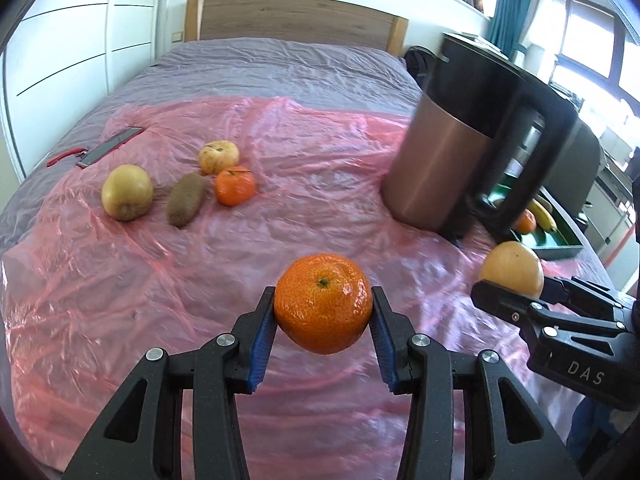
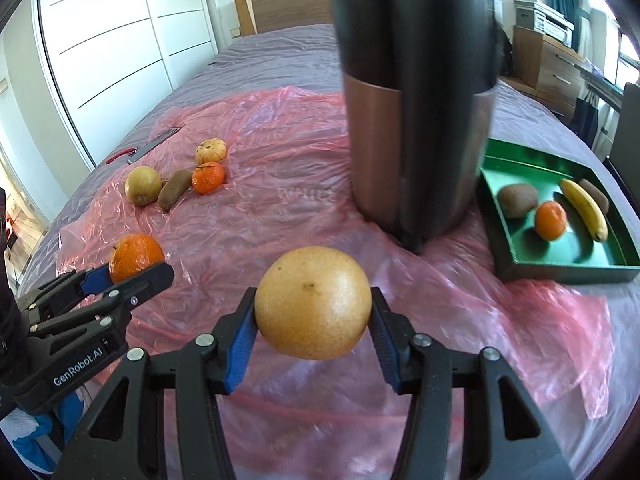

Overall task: Organize fruits
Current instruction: 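Carry the mandarin and grapefruit over the green tray with both tools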

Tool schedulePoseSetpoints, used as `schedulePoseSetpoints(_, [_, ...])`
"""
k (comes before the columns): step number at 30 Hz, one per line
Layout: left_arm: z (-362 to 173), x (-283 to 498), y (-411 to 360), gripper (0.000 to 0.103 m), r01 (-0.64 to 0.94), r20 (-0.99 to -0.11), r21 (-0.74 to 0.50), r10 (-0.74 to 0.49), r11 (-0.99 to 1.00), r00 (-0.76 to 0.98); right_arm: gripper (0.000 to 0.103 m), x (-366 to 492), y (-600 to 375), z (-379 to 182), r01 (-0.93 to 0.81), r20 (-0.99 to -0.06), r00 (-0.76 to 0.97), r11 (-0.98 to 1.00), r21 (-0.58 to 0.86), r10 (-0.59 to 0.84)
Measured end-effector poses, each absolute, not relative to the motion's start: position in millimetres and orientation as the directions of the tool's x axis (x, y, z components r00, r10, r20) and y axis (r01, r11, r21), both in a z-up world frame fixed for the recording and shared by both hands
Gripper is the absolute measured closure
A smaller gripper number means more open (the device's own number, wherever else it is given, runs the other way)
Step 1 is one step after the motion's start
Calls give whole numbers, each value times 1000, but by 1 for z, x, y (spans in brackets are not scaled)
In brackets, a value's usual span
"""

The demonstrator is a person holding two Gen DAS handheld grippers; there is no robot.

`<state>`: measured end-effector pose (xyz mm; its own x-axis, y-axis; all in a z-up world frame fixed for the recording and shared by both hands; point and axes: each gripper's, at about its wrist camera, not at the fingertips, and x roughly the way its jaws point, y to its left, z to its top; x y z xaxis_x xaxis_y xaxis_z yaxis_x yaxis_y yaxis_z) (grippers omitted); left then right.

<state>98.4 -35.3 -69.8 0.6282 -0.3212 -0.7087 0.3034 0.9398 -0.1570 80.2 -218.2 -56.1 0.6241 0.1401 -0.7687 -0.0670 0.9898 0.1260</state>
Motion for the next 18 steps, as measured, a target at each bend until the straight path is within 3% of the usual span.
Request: schedulePoseSetpoints(18, [-35,60,-203,64,563,-735,-135,-464,815,495,62,41,-380,-43,168,-723,691,970,174,11])
